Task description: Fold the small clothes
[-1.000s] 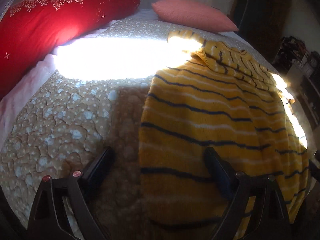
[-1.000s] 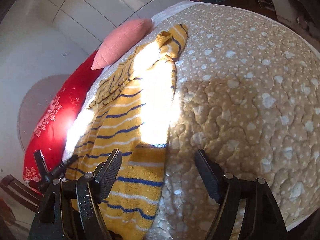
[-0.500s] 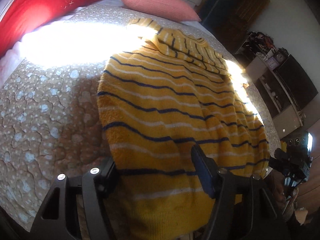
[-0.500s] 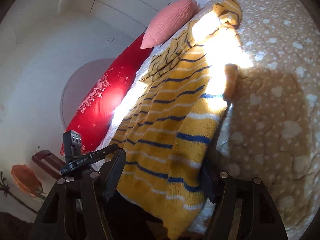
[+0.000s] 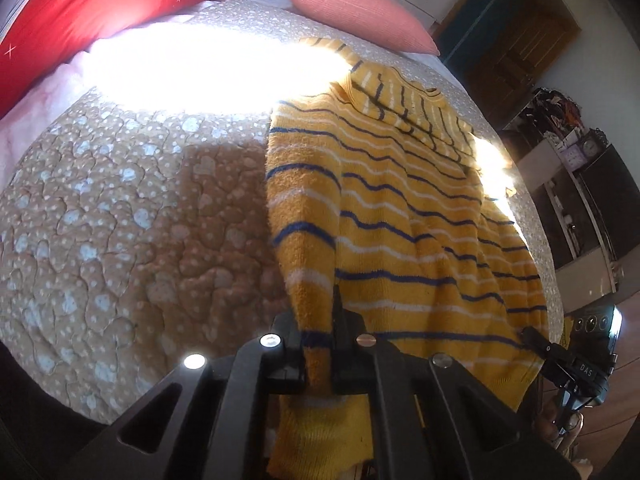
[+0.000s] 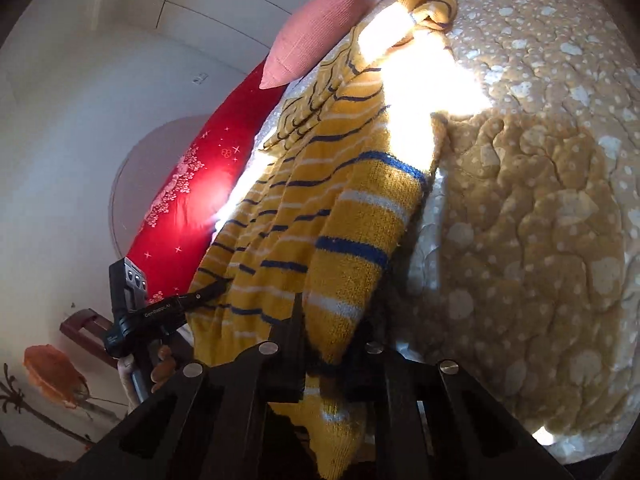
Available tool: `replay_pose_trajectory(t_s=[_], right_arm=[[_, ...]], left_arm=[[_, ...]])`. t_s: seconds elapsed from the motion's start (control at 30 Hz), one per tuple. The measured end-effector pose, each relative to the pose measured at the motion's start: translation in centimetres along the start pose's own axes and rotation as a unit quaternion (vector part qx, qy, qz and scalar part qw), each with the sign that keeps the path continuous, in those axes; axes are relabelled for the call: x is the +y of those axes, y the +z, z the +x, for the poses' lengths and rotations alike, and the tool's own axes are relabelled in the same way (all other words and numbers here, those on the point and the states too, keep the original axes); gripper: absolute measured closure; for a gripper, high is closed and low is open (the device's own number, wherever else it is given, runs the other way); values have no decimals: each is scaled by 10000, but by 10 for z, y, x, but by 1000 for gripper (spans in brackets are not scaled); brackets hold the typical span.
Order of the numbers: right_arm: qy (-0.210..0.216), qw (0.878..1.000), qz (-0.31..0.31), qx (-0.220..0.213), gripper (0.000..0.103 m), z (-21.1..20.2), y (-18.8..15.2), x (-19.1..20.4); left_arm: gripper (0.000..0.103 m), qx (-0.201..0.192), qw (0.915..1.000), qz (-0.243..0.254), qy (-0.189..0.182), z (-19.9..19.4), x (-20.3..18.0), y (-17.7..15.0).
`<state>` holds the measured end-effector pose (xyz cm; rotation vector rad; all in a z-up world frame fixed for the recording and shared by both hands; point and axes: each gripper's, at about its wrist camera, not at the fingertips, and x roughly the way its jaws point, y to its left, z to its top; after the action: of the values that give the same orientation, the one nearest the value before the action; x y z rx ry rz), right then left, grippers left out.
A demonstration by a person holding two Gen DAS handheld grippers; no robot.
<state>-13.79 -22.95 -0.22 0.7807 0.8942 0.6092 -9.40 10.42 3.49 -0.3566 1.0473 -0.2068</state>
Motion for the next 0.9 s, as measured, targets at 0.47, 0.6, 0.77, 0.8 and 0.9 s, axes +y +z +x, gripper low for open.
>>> replay_pose_trajectory(t_s=[0.47,0.6,0.77,0.8,0.9], right_arm=[[-127,9991,369,-169,88,-48,-37,-18],[-110,9996,177,-183,91,-45,-27,-8],[-4,9988,-178,-455,94,-50,28,11],[-12,9983,-264,-524,94,-49,43,16],[-71,9960,-455,-762,95,-39,93,32]], left_arm=[[96,53,9999,84,84,-17,-18,-48],[96,-115,9998,134,30,-24,-19,-28],[96,-339,9989,291,-136,-25,-30,19],[96,-369,9989,248,-165,-23,-32,33],[96,-397,9990,73,-179,-14,-37,82]])
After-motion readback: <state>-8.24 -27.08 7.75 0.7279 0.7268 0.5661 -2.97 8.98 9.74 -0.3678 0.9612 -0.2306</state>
